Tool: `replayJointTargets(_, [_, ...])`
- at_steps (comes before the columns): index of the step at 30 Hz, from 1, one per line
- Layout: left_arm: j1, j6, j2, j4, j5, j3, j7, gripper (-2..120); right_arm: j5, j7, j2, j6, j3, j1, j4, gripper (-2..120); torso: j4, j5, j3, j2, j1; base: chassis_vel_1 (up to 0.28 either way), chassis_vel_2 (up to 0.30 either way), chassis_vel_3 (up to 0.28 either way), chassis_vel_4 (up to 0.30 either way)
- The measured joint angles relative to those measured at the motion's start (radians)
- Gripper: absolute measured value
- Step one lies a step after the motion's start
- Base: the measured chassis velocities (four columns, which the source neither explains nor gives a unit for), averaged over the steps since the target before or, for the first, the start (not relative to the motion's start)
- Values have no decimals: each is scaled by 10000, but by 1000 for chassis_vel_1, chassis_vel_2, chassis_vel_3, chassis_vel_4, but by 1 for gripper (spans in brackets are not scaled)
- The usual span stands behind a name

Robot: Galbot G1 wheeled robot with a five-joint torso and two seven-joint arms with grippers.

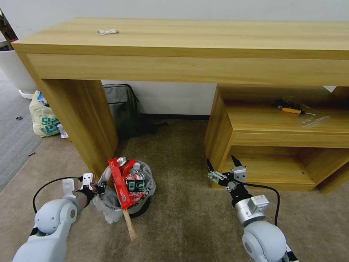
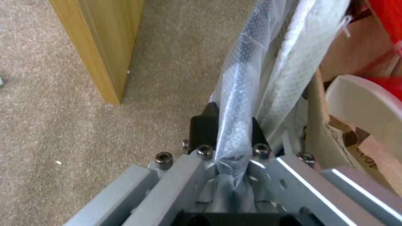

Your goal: Pick up the trash bin and place the garbage on the floor into it.

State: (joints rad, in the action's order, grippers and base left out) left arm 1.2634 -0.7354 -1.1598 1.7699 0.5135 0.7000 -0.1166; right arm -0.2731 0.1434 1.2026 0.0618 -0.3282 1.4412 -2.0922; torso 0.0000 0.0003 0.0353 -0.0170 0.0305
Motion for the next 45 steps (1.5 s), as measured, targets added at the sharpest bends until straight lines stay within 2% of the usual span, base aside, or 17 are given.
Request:
replayJointTargets(12, [73, 28, -53, 18, -29, -22, 22, 0, -154, 39, 12, 96, 133, -30, -55, 100, -3, -5, 1, 0, 0, 0, 0, 0, 0])
replayJointTargets(14, [97, 53, -44, 28, -46, -30, 63, 5, -160, 38, 14, 96, 143, -36, -52, 100, -7, -9, 3, 1, 0, 0, 0, 0, 0])
replayJointTargets(17, [172, 45, -35, 116, -79, -46, 64, 18, -190, 38, 14, 96, 176, -53, -23, 100, -6, -10, 3, 1, 2, 0, 0, 0, 0])
replayJointTargets(18, [172, 45, -35, 116, -79, -46, 64, 18, -190, 38, 14, 96, 176, -53, -23, 100, -6, -10, 3, 1, 2, 0, 0, 0, 0])
replayJointTargets(21, [212, 29, -65, 176, -143, -56, 65, 31, -282, 38, -35, 102, 186, -76, -3, 100, -3, -7, 3, 1, 1, 0, 0, 0, 0])
replayJointTargets(22, [212, 29, -65, 176, -143, -56, 65, 31, -282, 38, -35, 102, 186, -76, -3, 100, -3, -7, 3, 1, 1, 0, 0, 0, 0])
replayJointTargets(25, [252, 18, -88, 247, -173, -62, 73, 46, -364, 38, -98, 106, 169, -113, 20, 100, -3, -6, 3, 1, 2, 0, 0, 0, 0])
replayJointTargets(26, [252, 18, -88, 247, -173, -62, 73, 46, -364, 38, -98, 106, 169, -113, 20, 100, -3, -6, 3, 1, 2, 0, 0, 0, 0])
replayJointTargets(28, [291, -1, -94, 302, -178, -63, 115, 57, -393, 38, -101, 107, 167, -136, 67, 100, -2, -5, 3, 1, 1, 0, 0, 0, 0])
replayJointTargets(30, [297, -8, -93, 315, -178, -62, 122, 61, -394, 38, -98, 107, 169, -136, 74, 100, -2, -4, 3, 2, 2, 0, 0, 0, 0])
replayJointTargets(33, [343, -19, -87, 380, -174, -38, 165, 76, -395, 36, -94, 102, 187, -133, 95, 100, -2, -5, 2, 2, 2, 0, 0, 0, 0])
replayJointTargets(34, [343, -19, -87, 380, -174, -38, 165, 76, -395, 36, -94, 102, 187, -133, 95, 100, -2, -5, 2, 2, 2, 0, 0, 0, 0])
replayJointTargets(36, [408, -22, -66, 469, -156, -1, 162, 86, -402, 35, -103, 93, 187, -137, 102, 100, -2, -4, 2, 2, 2, 0, 0, 0, 0])
replayJointTargets(37, [408, -22, -66, 469, -156, -1, 162, 86, -402, 35, -103, 93, 187, -137, 102, 100, -2, -4, 2, 2, 2, 0, 0, 0, 0])
replayJointTargets(39, [468, -22, -46, 559, -128, 31, 150, 97, -412, 35, -112, 88, 186, -147, 103, 100, -1, -3, 2, 2, 2, 0, 0, 0, 0])
replayJointTargets(45, [652, -22, 14, 795, -67, 186, 129, 100, -417, 36, -114, 84, 185, -143, 87, 100, -2, -3, 2, 2, 2, 0, 0, 0, 0])
